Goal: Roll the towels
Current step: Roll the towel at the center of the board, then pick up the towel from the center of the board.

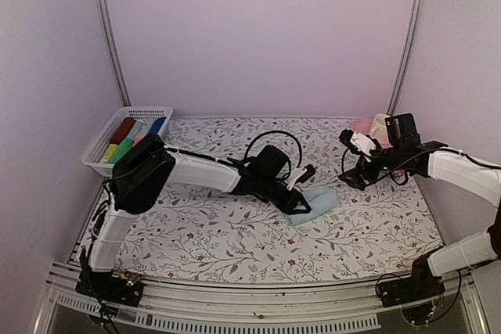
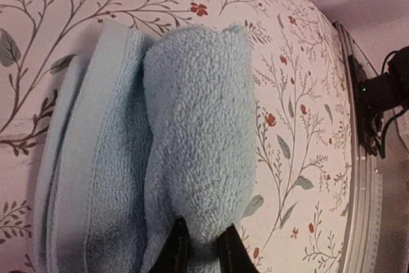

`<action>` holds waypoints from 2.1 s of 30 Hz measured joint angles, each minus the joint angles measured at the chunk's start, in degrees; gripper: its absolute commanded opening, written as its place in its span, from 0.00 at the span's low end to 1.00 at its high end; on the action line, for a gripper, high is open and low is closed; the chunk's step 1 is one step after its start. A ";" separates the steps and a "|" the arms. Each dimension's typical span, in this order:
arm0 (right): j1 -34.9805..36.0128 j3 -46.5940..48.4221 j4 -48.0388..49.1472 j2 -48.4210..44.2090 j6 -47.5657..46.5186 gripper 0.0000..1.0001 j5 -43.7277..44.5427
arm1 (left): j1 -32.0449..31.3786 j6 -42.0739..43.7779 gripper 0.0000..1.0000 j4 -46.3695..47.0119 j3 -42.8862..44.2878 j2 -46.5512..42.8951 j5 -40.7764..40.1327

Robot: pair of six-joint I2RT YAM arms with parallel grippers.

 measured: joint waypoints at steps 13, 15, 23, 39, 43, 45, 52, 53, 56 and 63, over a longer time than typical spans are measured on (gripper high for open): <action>-7.87 5.60 -5.97 13.75 14.38 1.00 -12.83 | -0.81 -25.70 0.00 20.02 -6.12 1.49 -8.68; -8.33 6.12 -7.06 16.57 15.61 0.99 -14.99 | -0.85 -29.31 0.00 22.77 -6.69 1.92 -9.86; -8.61 9.40 -9.92 24.15 18.49 0.93 -23.02 | -0.63 -41.99 0.00 32.68 -8.44 4.04 -12.57; -8.70 15.04 -10.97 36.06 23.56 0.86 -35.43 | 2.40 -55.32 0.00 47.10 -13.73 6.08 -8.94; -8.70 16.48 -11.19 39.76 24.76 0.83 -38.07 | 2.47 -55.91 0.00 47.21 -13.79 6.08 -8.98; -8.68 17.11 -11.26 41.33 25.31 0.81 -39.12 | 2.47 -56.00 0.00 47.23 -13.79 6.10 -8.98; -8.04 19.19 -11.78 45.90 27.43 0.79 -42.64 | 2.45 -56.35 0.00 48.24 -14.27 6.10 -9.44; -7.82 19.71 -11.80 46.40 27.69 0.79 -43.04 | 2.43 -56.39 0.00 48.48 -14.38 6.10 -9.55; -6.95 20.92 -11.85 47.52 28.39 0.78 -43.89 | 2.38 -56.52 0.00 48.83 -14.51 6.10 -9.88; -4.37 24.20 -12.20 49.72 30.29 0.77 -44.48 | 2.32 -56.74 0.00 49.18 -14.69 6.10 -10.49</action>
